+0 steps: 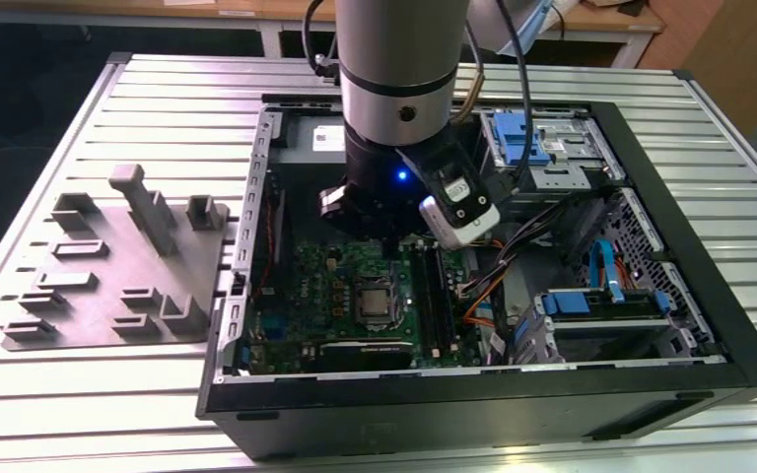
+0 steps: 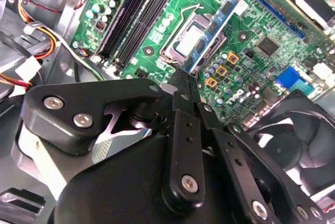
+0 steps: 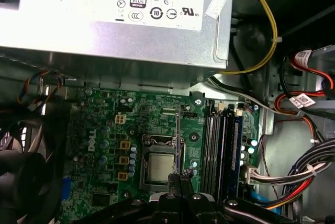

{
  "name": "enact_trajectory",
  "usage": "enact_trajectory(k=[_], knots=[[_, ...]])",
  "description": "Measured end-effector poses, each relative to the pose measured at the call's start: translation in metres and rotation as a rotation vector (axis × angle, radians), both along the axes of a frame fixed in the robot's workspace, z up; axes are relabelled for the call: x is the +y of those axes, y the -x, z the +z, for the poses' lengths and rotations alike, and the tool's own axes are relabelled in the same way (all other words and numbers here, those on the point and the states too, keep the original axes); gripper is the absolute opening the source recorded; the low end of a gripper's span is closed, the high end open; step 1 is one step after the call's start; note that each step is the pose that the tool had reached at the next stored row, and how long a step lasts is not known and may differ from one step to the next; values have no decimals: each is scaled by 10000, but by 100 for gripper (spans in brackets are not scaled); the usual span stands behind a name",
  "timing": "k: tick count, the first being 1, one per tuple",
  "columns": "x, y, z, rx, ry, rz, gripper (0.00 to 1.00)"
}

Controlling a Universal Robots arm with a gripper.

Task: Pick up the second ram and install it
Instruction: 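Insert the second ram into the second slot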

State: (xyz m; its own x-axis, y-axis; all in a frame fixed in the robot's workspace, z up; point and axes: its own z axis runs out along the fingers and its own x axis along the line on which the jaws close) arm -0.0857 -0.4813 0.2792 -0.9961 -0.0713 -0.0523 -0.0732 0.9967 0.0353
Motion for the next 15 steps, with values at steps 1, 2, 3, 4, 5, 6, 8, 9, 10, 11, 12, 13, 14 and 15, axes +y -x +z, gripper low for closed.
enact_trajectory(k=[1, 2, 3, 4, 5, 6, 8, 9, 10, 11, 12, 13, 14, 15], knots=[[0, 0, 0, 0, 0, -1, 11], [0, -1, -2, -1, -1, -16, 11], [1, -3, -8, -2, -3, -74, 11], [0, -4, -11, -1, -2, -149, 11], [0, -4, -13, 0, 1, -209, 11], [0, -5, -15, 1, 2, -234, 11], [0, -6, -30, -1, -3, -267, 11], [0, -9, -40, 0, -5, -283, 11], [0, -18, -52, -1, -11, -297, 11], [-1, -33, -60, -1, -17, -306, 11], [-1, -46, -68, 0, -22, -313, 11], [-2, -59, -75, 0, -26, -320, 11], [-4, -72, -84, 0, -31, -330, 11], [-5, -85, -91, 1, -35, -339, 11]])
